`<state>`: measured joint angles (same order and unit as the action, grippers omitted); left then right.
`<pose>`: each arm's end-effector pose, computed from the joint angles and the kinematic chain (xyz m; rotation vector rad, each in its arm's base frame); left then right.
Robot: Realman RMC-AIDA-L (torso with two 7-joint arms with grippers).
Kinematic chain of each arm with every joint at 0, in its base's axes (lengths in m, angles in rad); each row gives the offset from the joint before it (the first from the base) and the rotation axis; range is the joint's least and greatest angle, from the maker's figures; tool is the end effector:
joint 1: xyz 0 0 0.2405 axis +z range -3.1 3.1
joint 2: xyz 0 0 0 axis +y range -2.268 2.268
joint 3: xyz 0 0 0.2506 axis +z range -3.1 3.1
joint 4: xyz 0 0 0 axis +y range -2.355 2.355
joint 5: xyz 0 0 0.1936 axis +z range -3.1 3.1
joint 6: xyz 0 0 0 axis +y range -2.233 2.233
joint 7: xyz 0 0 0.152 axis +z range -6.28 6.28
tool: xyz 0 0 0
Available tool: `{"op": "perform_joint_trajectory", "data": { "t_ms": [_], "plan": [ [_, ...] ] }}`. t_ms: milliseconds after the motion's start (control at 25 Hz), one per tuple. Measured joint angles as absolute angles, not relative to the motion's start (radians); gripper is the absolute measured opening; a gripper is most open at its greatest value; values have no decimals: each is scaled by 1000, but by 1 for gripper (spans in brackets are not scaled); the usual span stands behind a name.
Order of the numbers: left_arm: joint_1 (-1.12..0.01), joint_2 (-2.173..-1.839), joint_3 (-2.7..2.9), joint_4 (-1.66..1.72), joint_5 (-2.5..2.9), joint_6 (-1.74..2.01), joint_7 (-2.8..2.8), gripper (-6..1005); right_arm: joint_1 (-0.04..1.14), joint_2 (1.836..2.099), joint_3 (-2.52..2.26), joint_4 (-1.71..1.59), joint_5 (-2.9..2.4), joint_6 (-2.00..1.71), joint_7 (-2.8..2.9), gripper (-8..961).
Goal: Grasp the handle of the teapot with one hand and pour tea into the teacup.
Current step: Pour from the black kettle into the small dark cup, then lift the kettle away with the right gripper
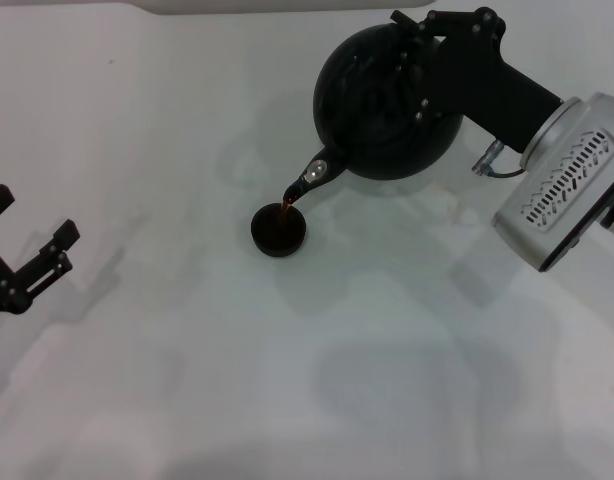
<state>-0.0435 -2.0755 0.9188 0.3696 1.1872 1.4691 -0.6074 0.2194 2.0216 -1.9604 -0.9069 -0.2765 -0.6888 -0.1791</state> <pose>-0.3473 0.2023 0.0055 -2.0237 -0.5126 -0.7560 0.2063 0.3221 -0.0455 -2.0569 -0.3817 0.3797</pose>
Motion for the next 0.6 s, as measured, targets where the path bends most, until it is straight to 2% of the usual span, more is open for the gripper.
{"op": "perform_joint_trajectory", "data": {
  "t_ms": [600],
  "plan": [
    [-43, -2072, 919, 370, 1187, 1460, -607, 862, 211, 2013, -1965, -908, -250, -686, -4, 107]
  ]
}}
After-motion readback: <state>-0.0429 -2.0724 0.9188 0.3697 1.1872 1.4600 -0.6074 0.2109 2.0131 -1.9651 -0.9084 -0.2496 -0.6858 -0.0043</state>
